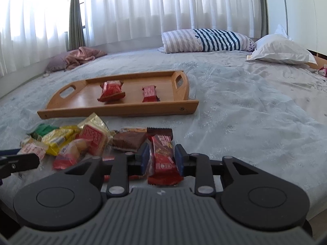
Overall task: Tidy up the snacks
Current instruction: 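Grasp the white wrapped cake with the left gripper while the right grasps a chocolate bar, then lower both snacks onto the wooden tray and open both grippers, then move both tools back over the remaining snack pile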
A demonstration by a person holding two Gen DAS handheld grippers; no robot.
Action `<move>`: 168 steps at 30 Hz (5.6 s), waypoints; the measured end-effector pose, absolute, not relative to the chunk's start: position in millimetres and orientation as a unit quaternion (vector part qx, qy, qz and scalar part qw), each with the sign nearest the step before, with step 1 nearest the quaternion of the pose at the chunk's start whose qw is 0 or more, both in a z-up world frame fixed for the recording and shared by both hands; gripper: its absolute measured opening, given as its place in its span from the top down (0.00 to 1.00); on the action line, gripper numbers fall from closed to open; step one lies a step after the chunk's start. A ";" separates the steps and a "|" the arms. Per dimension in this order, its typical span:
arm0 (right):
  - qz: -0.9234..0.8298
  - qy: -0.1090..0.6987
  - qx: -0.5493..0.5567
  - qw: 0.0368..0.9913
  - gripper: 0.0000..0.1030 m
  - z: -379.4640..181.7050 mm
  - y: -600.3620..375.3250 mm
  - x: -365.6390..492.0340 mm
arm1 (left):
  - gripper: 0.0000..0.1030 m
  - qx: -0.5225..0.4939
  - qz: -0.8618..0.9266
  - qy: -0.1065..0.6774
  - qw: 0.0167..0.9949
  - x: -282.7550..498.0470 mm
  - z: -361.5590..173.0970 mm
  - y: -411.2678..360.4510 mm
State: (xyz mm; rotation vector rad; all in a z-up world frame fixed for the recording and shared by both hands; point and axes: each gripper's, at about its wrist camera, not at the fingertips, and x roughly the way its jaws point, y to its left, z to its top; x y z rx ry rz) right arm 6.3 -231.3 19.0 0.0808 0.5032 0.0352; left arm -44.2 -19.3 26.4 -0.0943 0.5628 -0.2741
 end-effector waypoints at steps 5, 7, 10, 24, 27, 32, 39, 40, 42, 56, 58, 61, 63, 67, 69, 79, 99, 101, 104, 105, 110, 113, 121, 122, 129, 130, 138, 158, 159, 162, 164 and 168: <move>0.003 0.253 0.011 0.967 0.35 17.6 -227.7 16.4 | 0.69 -0.045 -0.127 0.277 0.951 -38.1 28.8 -17.1; -0.001 0.265 -0.004 0.964 0.44 13.6 -224.6 21.8 | 0.69 -0.045 -0.122 0.279 0.951 -35.1 29.3 -15.8; 0.005 0.283 -0.001 0.959 0.61 7.5 -222.9 27.5 | 0.69 -0.049 -0.117 0.279 0.952 -31.5 30.4 -12.7; -0.002 0.247 0.037 0.968 0.71 33.0 -232.6 34.7 | 0.69 -0.074 -0.097 0.256 0.959 10.8 59.5 6.9; -0.004 0.239 0.039 0.970 0.71 40.6 -233.9 41.4 | 0.69 -0.081 -0.092 0.253 0.960 25.1 65.7 10.4; -0.005 0.228 0.047 0.972 0.71 49.0 -237.3 51.6 | 0.69 -0.085 -0.087 0.242 0.963 42.3 72.6 10.6; -0.022 0.240 0.019 0.970 0.70 37.9 -237.3 47.5 | 0.69 -0.094 -0.087 0.247 0.960 50.6 70.5 11.7; -0.025 0.245 0.016 0.969 0.70 34.7 -238.4 46.1 | 0.69 -0.094 -0.087 0.249 0.960 50.7 68.8 11.8; -0.033 0.256 0.012 0.966 0.70 28.0 -242.3 42.8 | 0.69 -0.094 -0.087 0.253 0.959 50.6 66.6 12.5; -0.012 0.296 -0.033 0.955 0.49 15.5 -244.8 58.6 | 0.69 -0.094 -0.080 0.257 0.959 52.7 62.4 13.8; -0.013 0.299 -0.032 0.954 0.50 13.3 -244.3 62.8 | 0.69 -0.092 -0.079 0.256 0.959 53.7 62.6 13.8; -0.010 0.296 -0.024 0.955 0.73 17.1 -245.2 64.3 | 0.69 -0.088 -0.077 0.255 0.960 56.2 63.5 13.9; -0.011 0.288 -0.019 0.957 0.74 23.2 -246.6 63.4 | 0.69 -0.086 -0.078 0.255 0.960 58.8 64.6 14.2; -0.006 0.277 -0.001 0.961 0.75 38.8 -252.1 66.6 | 0.69 -0.083 -0.078 0.253 0.961 67.1 67.6 15.0; -0.003 0.274 0.018 0.961 0.75 46.1 -256.8 70.5 | 0.69 -0.083 -0.078 0.251 0.961 73.2 69.4 15.7; 0.031 0.267 0.083 0.960 0.75 73.0 -263.7 123.9 | 0.69 -0.101 -0.077 0.263 0.956 123.2 70.4 15.3; 0.038 0.337 0.082 0.937 0.75 26.9 -248.8 233.1 | 0.69 -0.127 -0.048 0.328 0.935 212.5 25.3 5.0; 0.038 0.338 0.083 0.937 0.75 24.8 -248.3 233.9 | 0.69 -0.125 -0.048 0.330 0.934 214.2 22.5 3.4; 0.040 0.336 0.085 0.937 0.75 24.6 -248.5 234.0 | 0.69 -0.123 -0.049 0.333 0.934 215.4 20.1 0.6; 0.040 0.336 0.085 0.937 0.75 24.6 -248.6 234.6 | 0.69 -0.123 -0.049 0.333 0.934 215.7 19.3 -0.1; 0.040 0.335 0.086 0.938 0.75 24.0 -248.6 234.6 | 0.69 -0.121 -0.049 0.336 0.933 217.1 16.8 -2.7; 0.040 0.335 0.089 0.937 0.75 24.1 -248.6 234.3 | 0.69 -0.117 -0.049 0.336 0.933 217.2 15.5 -4.9; 0.041 0.337 0.090 0.936 0.74 23.5 -248.9 234.6 | 0.68 -0.110 -0.048 0.339 0.933 220.1 13.5 -7.0; 0.041 0.337 0.090 0.936 0.74 23.6 -248.9 234.7 | 0.68 -0.109 -0.048 0.339 0.933 220.0 13.0 -6.7; 0.039 0.330 0.092 0.939 0.50 27.3 -249.5 230.0 | 0.46 -0.100 -0.049 0.326 0.939 214.2 18.0 -8.0; 0.041 0.327 0.094 0.939 0.49 29.1 -250.2 228.1 | 0.45 -0.096 -0.049 0.323 0.940 212.2 20.1 -7.9; 0.052 0.295 0.088 0.950 0.26 45.2 -254.2 199.2 | 0.13 -0.064 -0.064 0.291 0.953 180.2 37.7 -6.5; 0.069 0.217 -0.027 0.973 0.00 36.4 -223.6 86.4 | 0.03 -0.040 -0.108 0.258 0.959 60.1 31.6 -1.6; 0.068 0.217 -0.028 0.973 0.00 34.5 -223.4 82.6 | 0.03 -0.039 -0.110 0.258 0.959 56.0 30.1 -1.8; 0.067 0.217 -0.029 0.973 0.00 28.1 -222.7 70.7 | 0.03 -0.027 -0.110 0.257 0.960 47.4 27.1 -4.2; 0.067 0.217 -0.030 0.973 0.00 24.2 -222.7 63.6 | 0.03 -0.020 -0.107 0.255 0.961 43.1 25.7 -4.5; 0.062 0.221 -0.031 0.973 0.00 16.7 -221.9 53.2 | 0.03 -0.014 -0.104 0.254 0.962 36.0 24.2 -3.7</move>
